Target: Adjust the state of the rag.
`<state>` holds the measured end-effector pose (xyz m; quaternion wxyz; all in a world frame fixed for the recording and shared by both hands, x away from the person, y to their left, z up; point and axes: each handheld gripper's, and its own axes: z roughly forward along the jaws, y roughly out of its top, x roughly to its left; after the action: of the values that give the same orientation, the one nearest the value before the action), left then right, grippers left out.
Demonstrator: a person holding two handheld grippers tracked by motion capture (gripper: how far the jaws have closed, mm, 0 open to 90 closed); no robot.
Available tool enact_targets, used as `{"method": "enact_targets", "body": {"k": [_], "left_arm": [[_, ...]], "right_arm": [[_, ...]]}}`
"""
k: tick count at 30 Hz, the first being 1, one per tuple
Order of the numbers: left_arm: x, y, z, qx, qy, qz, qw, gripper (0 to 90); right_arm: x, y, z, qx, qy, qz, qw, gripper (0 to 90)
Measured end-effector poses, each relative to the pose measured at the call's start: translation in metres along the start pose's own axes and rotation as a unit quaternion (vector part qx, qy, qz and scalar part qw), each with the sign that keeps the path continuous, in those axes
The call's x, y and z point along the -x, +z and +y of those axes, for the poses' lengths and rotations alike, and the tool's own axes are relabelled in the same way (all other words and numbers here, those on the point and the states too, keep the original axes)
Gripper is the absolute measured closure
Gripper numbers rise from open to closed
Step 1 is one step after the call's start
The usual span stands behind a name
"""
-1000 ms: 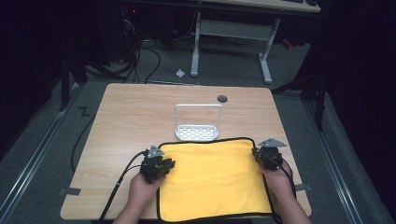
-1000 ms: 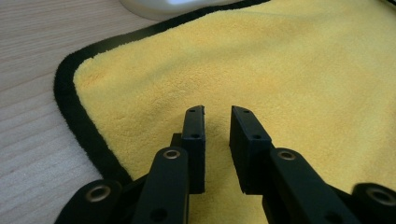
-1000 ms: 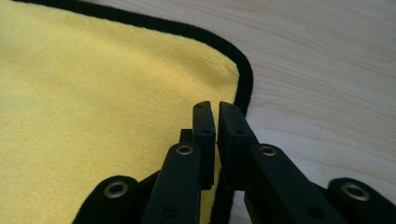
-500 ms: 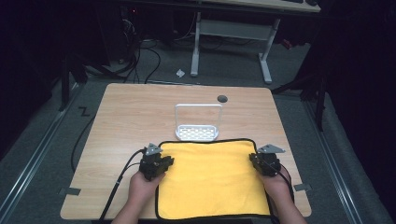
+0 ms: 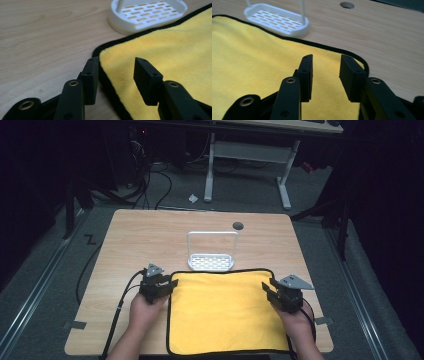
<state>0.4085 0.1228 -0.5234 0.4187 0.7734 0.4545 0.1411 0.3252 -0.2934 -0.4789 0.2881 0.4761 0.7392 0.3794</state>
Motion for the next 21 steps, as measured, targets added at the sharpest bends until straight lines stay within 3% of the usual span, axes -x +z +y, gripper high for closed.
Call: {"method": "enact_targets", "body": {"k": [2,5,8,10,14,15,16,18,19,21], "left_arm": [[-0.007,0.007,0.003,0.003,-0.007,0.007,1.0000,47.9],[-0.012,0.018,0.005,-0.019,-0.011,0.018,0.9996,43.9],[-0.013,0.023,0.007,-0.016,-0.014,0.014,0.9997,43.3],[-0.007,0.029,0.010,-0.014,-0.003,0.021,0.9997,43.7],[0.004,0.033,0.008,-0.013,0.037,0.059,0.9975,51.4],[0.004,0.033,0.008,-0.013,0.037,0.059,0.9975,54.6],[0.008,0.032,0.008,-0.015,0.044,0.058,0.9973,60.0],[0.009,0.032,0.007,-0.016,0.044,0.058,0.9973,65.3],[0.011,0.032,0.007,-0.014,0.042,0.055,0.9975,65.3],[0.012,0.032,0.006,-0.012,0.049,0.049,0.9975,73.7]], "right_arm": [[-0.011,-0.004,-0.002,-0.002,-0.015,0.008,0.9998,59.8],[-0.018,-0.004,-0.002,0.001,-0.017,0.030,0.9994,55.7],[-0.027,-0.003,-0.001,0.002,-0.026,0.041,0.9988,52.9],[-0.042,-0.001,0.000,0.004,-0.037,0.064,0.9973,48.8],[-0.066,0.003,0.003,0.006,-0.060,0.087,0.9943,47.0],[-0.066,0.003,0.003,0.006,-0.060,0.087,0.9943,47.0],[-0.079,0.005,0.003,0.002,-0.070,0.101,0.9925,46.2],[-0.086,0.006,0.004,0.001,-0.078,0.107,0.9911,46.0],[-0.092,0.007,0.004,0.000,-0.086,0.112,0.9899,45.9],[-0.109,0.011,0.006,-0.003,-0.091,0.132,0.9871,45.8]]}}
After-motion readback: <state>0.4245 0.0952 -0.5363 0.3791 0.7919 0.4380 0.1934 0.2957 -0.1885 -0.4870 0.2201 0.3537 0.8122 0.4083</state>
